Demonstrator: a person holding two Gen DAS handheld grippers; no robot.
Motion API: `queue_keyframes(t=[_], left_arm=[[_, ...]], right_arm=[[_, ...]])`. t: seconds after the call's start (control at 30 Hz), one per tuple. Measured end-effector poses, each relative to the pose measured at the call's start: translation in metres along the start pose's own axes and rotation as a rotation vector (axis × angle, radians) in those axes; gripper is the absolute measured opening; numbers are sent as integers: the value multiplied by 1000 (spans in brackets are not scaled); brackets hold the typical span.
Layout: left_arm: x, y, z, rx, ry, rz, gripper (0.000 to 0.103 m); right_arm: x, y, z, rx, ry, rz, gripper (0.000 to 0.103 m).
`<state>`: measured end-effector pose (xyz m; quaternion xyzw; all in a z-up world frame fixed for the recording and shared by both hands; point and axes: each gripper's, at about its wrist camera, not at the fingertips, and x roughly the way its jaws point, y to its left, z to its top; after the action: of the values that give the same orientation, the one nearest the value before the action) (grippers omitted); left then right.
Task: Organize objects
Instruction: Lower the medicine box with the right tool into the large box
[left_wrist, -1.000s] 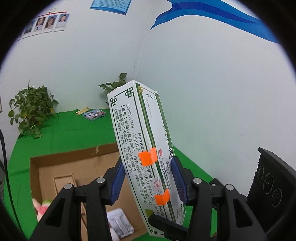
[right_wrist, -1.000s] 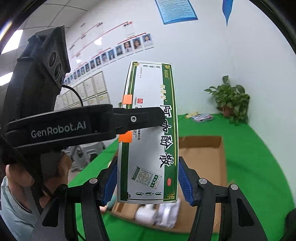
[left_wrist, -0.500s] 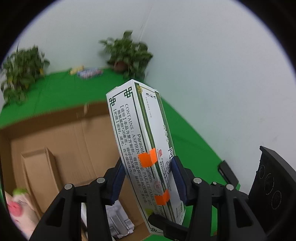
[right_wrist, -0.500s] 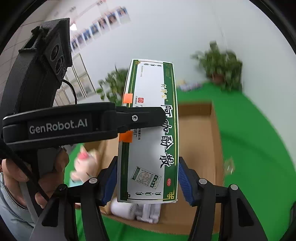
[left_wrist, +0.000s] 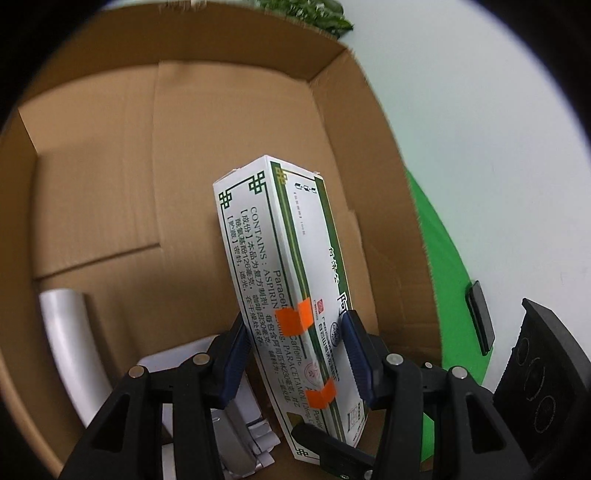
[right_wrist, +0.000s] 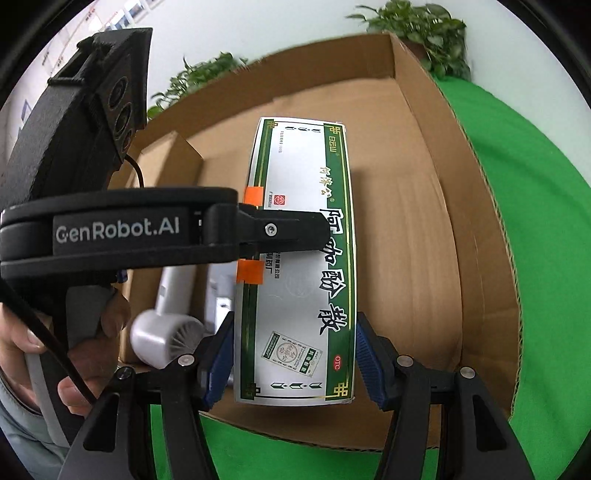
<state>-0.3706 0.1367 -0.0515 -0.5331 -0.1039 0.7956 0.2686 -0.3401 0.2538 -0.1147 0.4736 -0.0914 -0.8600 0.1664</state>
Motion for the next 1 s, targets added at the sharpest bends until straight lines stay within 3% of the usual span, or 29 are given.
queue_keyframes(t=[0.2, 0.43, 0.67, 0.83, 1.0], left_arm=[[8, 2, -4, -8, 3, 5, 52], [-18, 12, -8, -22, -27, 56, 53], [-82, 20, -28, 9, -187, 159, 53], [-125, 10, -67, 24, -311, 287, 54], [-171, 24, -89, 26, -407, 414, 54]], right_arm=[[7, -1, -4, -15, 21, -40, 57], [11, 9, -6, -44, 21, -95, 57], [19, 29, -9, -103, 31, -209, 58], [22, 39, -12, -117, 37, -282, 59], [17, 36, -14, -60, 46, -266, 63]])
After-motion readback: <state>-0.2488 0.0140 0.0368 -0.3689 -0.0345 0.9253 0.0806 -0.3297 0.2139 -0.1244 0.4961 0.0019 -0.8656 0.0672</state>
